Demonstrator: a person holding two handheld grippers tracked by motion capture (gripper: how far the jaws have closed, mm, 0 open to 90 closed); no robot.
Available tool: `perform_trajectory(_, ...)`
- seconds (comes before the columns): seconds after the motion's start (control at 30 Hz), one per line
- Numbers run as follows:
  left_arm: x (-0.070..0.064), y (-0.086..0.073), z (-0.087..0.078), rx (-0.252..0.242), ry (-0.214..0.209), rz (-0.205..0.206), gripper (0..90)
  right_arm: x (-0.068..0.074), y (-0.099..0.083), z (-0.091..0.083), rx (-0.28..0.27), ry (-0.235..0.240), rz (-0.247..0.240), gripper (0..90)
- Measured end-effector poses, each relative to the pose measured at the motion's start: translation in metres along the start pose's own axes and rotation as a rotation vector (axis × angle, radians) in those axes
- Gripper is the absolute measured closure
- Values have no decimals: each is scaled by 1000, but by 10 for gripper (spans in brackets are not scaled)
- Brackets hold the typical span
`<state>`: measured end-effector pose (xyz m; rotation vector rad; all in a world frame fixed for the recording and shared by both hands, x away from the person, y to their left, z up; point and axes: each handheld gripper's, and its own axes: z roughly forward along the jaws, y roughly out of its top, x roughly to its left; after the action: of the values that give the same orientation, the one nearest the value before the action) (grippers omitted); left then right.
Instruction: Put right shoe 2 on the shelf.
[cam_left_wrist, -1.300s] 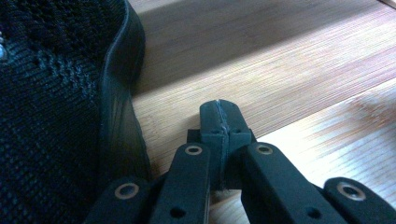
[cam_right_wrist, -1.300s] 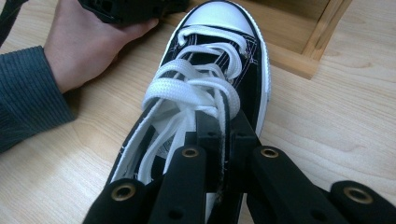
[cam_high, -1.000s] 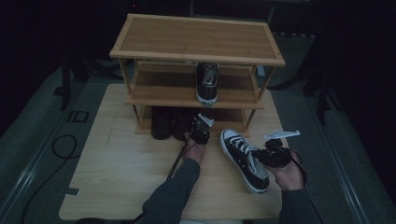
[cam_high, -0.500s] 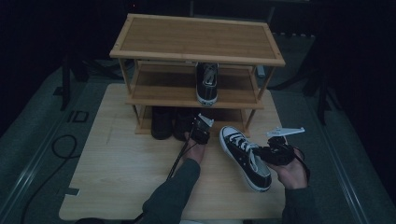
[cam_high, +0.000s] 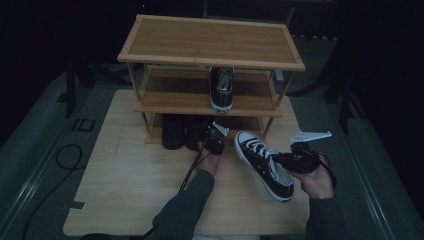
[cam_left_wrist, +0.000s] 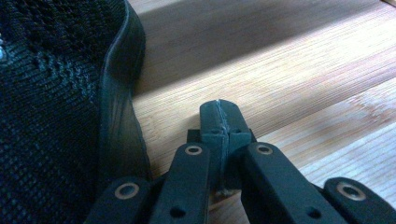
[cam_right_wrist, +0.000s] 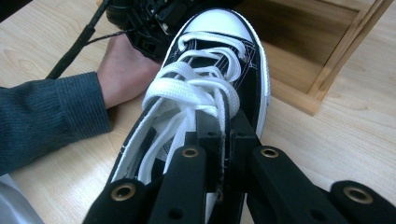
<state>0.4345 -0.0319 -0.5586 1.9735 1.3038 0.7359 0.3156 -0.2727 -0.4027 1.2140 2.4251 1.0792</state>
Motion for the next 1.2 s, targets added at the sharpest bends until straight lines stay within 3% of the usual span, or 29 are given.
perform_trajectory(0.53,0,0,0,-2,0,-3,900,-2,18,-14,-9,27,-87,873)
perform_trajectory(1.2,0,0,0,0,-2,-4,900,-2,38,-33,-55,41,-122,873)
